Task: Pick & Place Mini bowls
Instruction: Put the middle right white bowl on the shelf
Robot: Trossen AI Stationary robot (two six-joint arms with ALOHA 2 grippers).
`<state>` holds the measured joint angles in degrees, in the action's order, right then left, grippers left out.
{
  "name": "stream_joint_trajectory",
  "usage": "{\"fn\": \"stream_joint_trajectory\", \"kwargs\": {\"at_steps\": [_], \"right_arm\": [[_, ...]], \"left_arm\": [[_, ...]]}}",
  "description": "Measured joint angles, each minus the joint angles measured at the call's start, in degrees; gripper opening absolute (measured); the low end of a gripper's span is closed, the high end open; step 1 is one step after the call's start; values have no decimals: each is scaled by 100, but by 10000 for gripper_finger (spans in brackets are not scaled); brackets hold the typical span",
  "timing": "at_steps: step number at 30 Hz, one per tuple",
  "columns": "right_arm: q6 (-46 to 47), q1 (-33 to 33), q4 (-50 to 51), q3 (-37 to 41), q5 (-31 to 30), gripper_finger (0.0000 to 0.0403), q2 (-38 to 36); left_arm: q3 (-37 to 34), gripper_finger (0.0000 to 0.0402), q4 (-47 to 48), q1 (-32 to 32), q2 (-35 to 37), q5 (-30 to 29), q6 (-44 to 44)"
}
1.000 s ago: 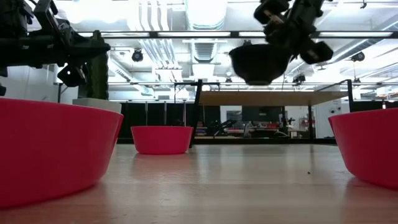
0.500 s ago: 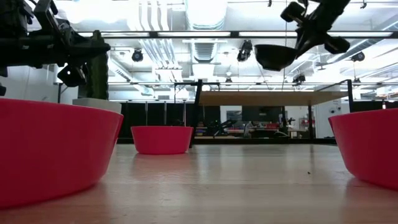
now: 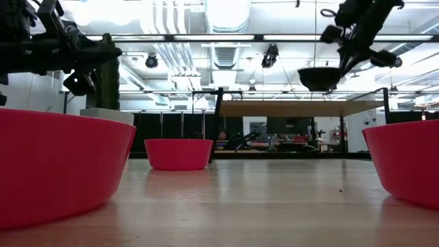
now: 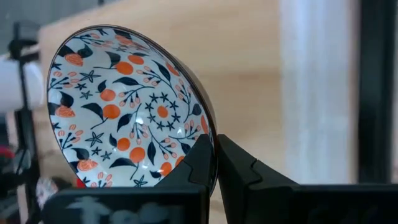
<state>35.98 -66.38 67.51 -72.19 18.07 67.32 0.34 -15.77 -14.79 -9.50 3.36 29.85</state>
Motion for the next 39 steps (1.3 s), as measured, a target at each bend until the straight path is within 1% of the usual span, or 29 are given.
{"fn": "stream_joint_trajectory", "kwargs": {"at_steps": [4, 7, 11, 15, 19, 25, 36, 39], "right_arm": [[-22, -290, 220, -149, 163, 11, 309], [-80, -286, 414, -232, 199, 11, 363], [100, -291, 489, -235, 150, 11, 430], [388, -309, 492, -235, 112, 11, 497], [830, -298, 489, -233, -146, 11, 546], [1427, -298, 471, -224, -293, 11, 517], [2190, -283, 679, -134, -432, 11, 512], [2257, -207, 720, -73, -477, 12, 506]], "left_arm": [[0, 0, 2, 0, -2, 0, 0], [0, 0, 6, 0, -2, 0, 0], [0, 0, 5, 0, -2, 0, 0], [0, 0, 5, 0, -2, 1, 0], [0, 0, 4, 0, -2, 0, 0], [0, 0, 2, 0, -2, 1, 0], [0, 0, 1, 0, -1, 0, 0], [0, 0, 0, 0, -2, 0, 0]]}}
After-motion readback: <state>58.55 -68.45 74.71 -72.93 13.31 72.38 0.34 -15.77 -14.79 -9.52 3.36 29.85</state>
